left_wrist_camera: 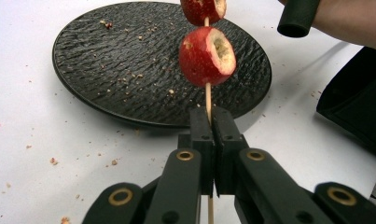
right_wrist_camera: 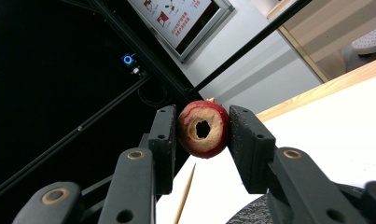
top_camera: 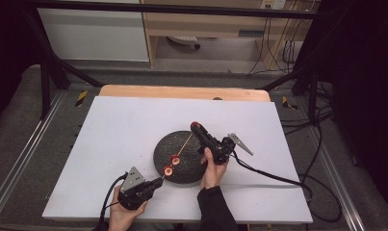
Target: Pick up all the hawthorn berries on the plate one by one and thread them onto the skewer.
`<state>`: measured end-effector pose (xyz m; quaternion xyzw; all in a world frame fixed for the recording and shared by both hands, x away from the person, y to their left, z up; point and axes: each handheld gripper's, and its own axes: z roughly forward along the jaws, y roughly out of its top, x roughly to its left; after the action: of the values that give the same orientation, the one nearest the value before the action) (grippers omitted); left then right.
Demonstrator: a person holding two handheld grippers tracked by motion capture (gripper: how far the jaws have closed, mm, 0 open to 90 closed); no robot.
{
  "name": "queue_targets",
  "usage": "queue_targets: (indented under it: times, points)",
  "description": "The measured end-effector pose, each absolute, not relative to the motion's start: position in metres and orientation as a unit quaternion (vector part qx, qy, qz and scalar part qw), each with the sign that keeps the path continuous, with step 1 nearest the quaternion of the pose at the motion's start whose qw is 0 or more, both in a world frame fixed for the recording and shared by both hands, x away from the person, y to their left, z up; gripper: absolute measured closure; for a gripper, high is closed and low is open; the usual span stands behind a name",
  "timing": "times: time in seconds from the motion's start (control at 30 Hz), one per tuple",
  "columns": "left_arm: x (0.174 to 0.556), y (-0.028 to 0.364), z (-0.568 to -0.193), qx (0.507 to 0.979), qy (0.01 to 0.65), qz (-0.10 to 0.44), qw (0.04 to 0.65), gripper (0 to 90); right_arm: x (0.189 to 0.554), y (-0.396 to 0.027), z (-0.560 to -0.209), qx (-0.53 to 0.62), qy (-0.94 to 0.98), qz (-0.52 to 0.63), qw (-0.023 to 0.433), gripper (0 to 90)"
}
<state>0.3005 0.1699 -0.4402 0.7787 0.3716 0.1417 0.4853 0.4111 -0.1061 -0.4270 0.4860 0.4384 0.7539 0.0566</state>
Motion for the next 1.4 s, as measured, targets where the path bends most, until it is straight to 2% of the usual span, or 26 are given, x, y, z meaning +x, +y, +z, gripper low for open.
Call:
queue_targets:
  times: [0.9,1.4]
  points:
    - [0.303,0.152,-0.439,0.754,0.397,0.139,0.504,88.6,0.409,-0.1,-0.432,0.483,0.439,0.756,0.046,63.6]
    - [0.318,0.143,-0.428,0.745,0.408,0.135,0.51,88.7,0.405,-0.096,-0.432,0.478,0.448,0.754,0.042,63.7]
